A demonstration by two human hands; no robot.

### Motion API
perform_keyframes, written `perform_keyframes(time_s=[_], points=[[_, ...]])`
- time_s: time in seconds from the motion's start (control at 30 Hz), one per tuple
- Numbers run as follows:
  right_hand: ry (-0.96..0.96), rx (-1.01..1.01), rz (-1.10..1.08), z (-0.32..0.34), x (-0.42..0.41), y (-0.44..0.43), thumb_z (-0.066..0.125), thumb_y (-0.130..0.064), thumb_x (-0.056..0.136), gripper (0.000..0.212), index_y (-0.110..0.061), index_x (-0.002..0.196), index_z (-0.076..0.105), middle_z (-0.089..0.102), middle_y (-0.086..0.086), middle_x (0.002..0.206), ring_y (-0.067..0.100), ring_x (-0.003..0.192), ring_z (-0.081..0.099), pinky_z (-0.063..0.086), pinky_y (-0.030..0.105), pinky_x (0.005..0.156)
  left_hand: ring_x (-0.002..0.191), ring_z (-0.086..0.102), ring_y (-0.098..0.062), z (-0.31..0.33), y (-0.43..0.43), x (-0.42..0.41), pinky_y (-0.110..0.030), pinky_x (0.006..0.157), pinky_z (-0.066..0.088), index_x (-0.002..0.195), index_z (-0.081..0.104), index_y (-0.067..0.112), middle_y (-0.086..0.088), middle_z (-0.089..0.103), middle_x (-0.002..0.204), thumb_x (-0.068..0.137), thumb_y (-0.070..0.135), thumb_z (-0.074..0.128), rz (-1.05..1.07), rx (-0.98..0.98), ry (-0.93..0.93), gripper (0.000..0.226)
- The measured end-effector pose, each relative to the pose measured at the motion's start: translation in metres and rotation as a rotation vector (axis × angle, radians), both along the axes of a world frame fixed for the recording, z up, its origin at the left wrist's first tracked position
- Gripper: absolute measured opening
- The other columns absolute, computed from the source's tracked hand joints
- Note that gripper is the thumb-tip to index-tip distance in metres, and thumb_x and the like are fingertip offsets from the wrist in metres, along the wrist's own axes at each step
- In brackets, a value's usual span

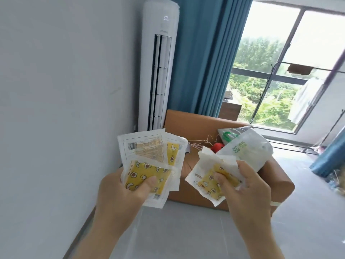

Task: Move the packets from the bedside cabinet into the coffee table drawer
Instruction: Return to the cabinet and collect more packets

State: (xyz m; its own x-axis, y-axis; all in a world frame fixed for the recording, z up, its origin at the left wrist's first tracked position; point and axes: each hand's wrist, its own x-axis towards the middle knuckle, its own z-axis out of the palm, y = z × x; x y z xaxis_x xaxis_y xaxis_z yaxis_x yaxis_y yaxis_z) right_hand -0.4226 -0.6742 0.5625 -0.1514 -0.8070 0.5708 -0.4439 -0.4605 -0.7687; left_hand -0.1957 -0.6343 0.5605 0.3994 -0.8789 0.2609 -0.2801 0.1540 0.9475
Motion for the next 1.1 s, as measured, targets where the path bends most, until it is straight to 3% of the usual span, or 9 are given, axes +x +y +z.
perform_keyframes(time_s=[0.1,0.2,0.3,0.37,0.57,0.77,0.97,1.1], points=[[0.027,0.033,-0.086,0.003,-0.007,-0.030,0.078,-0.006,0.075,0.033,-0.031,0.091,0.062,0.067,-0.015,0.092,0.015,0.087,0.064,0.057,0.044,0.070,0.067,0.065,0.009,0.003,-0.052,-0.006,-0.011,0.049,0.048,0.070,0.069,0.028,0.027,0.068,0.066,0.071,0.019,0.080,-0.109,0.015,0.016,0.014],[0.038,0.061,-0.184,0.005,-0.018,-0.058,0.077,-0.008,0.075,0.030,-0.033,0.087,0.064,0.065,-0.019,0.092,0.011,0.086,0.064,0.056,0.034,0.067,0.067,0.066,0.007,0.001,-0.104,-0.018,-0.012,0.050,0.047,0.071,0.070,0.030,0.024,0.070,0.068,0.072,0.017,0.080,-0.228,0.040,0.031,0.016],[0.062,0.089,-0.258,0.004,-0.038,-0.085,0.077,-0.009,0.076,0.031,-0.034,0.085,0.063,0.065,-0.018,0.090,0.010,0.084,0.062,0.053,0.024,0.065,0.069,0.067,0.004,-0.005,-0.150,-0.039,-0.021,0.059,0.051,0.075,0.071,0.028,0.021,0.072,0.071,0.072,0.018,0.080,-0.308,0.067,0.046,0.014],[0.061,0.101,-0.305,0.002,-0.056,-0.103,0.077,-0.009,0.076,0.031,-0.033,0.087,0.062,0.066,-0.016,0.089,0.011,0.084,0.062,0.052,0.023,0.064,0.069,0.067,0.004,-0.009,-0.179,-0.059,-0.024,0.060,0.052,0.075,0.071,0.027,0.021,0.071,0.071,0.071,0.020,0.080,-0.352,0.075,0.024,0.012],[-0.006,0.108,-0.401,-0.002,-0.131,-0.162,0.076,-0.010,0.076,0.029,-0.034,0.088,0.065,0.069,-0.014,0.089,0.009,0.084,0.065,0.054,0.022,0.065,0.068,0.065,0.006,-0.016,-0.263,-0.141,-0.014,0.052,0.043,0.075,0.071,0.027,0.026,0.069,0.069,0.072,0.020,0.080,-0.435,0.054,-0.025,0.012],[-0.020,0.109,-0.474,0.006,-0.223,-0.217,0.075,-0.008,0.076,0.028,-0.032,0.086,0.065,0.069,-0.008,0.092,0.007,0.083,0.064,0.051,0.016,0.062,0.069,0.063,0.008,-0.004,-0.333,-0.241,-0.014,0.050,0.043,0.073,0.068,0.029,0.029,0.068,0.070,0.072,0.020,0.080,-0.536,0.033,-0.041,0.014],[-0.040,0.096,-0.577,0.005,-0.294,-0.273,0.069,-0.027,0.072,0.021,-0.033,0.091,0.063,0.068,-0.012,0.086,0.011,0.083,0.064,0.055,0.036,0.070,0.067,0.065,0.005,-0.006,-0.406,-0.318,-0.023,0.057,0.049,0.071,0.068,0.032,0.025,0.069,0.069,0.072,0.018,0.080,-0.611,0.034,-0.046,0.018],[-0.046,0.098,-0.624,0.000,-0.336,-0.322,0.075,-0.017,0.075,0.025,-0.034,0.089,0.064,0.068,-0.012,0.083,0.012,0.080,0.063,0.055,0.037,0.069,0.068,0.066,0.001,-0.014,-0.471,-0.369,-0.032,0.061,0.054,0.069,0.068,0.032,0.022,0.070,0.070,0.070,0.018,0.082,-0.658,0.025,-0.046,0.020]])
